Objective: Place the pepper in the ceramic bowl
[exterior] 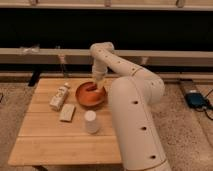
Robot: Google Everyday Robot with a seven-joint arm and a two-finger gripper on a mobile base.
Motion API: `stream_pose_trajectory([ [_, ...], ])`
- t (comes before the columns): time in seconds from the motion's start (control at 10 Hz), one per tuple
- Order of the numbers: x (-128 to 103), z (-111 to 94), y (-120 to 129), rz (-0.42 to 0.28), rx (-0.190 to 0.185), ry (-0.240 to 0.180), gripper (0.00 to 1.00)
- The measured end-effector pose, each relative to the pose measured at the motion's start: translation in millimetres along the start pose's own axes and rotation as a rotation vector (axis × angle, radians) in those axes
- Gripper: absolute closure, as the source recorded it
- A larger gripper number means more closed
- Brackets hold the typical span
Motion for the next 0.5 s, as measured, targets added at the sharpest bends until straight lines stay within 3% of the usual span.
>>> stream_pose_trajectory([
  [0.2, -10.3, 2.3, -3.4, -0.031, -0.004, -0.033, 0.25],
  [0.5, -23.2, 3.9, -5.3, -0.069, -0.016, -0.075, 0.20],
])
